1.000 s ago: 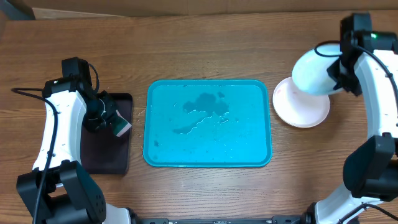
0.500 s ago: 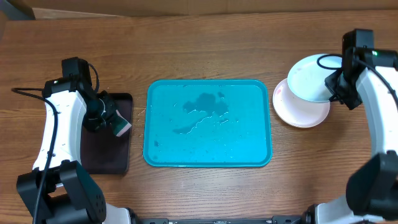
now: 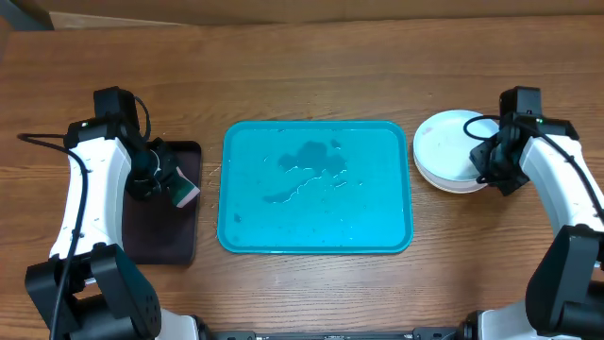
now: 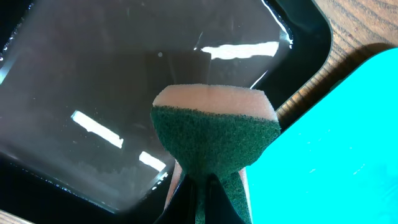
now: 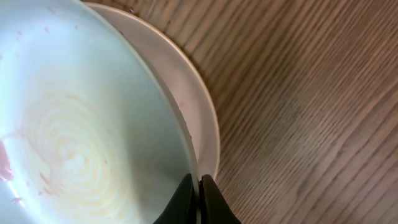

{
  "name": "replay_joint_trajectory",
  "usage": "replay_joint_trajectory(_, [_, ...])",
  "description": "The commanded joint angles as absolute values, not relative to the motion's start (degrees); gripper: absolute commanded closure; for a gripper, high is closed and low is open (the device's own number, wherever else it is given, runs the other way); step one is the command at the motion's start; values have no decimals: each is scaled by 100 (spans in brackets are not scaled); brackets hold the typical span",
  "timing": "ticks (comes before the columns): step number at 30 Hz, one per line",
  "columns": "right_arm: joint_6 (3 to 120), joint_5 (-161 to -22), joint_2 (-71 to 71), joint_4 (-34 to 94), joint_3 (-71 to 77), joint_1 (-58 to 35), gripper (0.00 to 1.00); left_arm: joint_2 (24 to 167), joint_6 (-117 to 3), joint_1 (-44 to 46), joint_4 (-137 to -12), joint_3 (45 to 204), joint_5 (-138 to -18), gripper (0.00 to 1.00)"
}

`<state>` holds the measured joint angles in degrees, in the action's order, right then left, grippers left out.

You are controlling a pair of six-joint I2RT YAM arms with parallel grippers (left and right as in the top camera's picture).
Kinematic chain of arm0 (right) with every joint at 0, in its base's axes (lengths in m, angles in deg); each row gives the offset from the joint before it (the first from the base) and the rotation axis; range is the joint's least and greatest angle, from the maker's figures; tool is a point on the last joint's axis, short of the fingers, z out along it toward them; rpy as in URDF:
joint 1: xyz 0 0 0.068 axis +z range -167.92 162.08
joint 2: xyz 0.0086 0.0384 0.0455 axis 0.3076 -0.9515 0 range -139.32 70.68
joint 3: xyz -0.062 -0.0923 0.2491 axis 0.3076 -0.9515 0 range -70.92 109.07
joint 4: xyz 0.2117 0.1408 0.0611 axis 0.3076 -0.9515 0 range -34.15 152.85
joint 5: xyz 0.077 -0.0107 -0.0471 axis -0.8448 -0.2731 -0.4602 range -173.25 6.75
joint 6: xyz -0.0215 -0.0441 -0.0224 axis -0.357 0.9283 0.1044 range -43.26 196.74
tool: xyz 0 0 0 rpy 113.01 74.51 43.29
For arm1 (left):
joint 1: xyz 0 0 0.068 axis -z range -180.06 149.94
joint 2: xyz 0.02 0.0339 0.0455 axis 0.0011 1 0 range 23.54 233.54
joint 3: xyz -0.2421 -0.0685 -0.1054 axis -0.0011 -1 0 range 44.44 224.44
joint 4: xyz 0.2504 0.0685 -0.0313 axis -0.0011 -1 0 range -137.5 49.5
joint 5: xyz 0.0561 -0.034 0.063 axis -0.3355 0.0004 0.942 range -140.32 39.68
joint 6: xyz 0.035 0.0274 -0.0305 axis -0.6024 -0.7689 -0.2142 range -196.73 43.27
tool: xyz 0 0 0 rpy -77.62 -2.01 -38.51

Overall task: Clean dirty plates on tray and stack at the side
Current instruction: 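Release the plate and move right gripper back over the teal tray, then lower the sponge onto the black tray and open the left gripper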

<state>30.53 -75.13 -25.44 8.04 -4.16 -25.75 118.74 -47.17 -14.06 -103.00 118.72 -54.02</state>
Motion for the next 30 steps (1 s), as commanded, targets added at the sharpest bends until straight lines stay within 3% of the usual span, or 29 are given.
replay_joint_trajectory(1, [3022,-7563,-2511,905,-434,-2564,73,11870,-4824,-1430,-10296,11841,-5442,95])
replay_joint_trajectory(6, [3024,-7863,-2511,920,-434,-2553,16,11870,-4824,-1430,-10296,11841,-5442,96])
replay_joint_trajectory(8, [3026,-8302,-2511,972,-434,-2547,4,11870,-4824,-1430,-10282,11841,-5442,96])
replay_joint_trajectory(15, [3236,-9963,-2511,1353,-436,-1926,3,11870,-4826,-1430,-10173,11841,-5440,95])
replay_joint_trajectory(20, [3702,-9845,-2539,2111,-484,-619,3,11870,-4830,-1430,-10169,11841,-5431,96])
replay_joint_trajectory(25, [3739,-8800,-2666,2695,-497,719,0,11870,-4828,-1430,-10164,11841,-5415,96])
replay_joint_trajectory(30, [3769,-8413,-2708,3221,-497,1475,0,11870,-4828,-1430,-10127,11841,-5418,96])
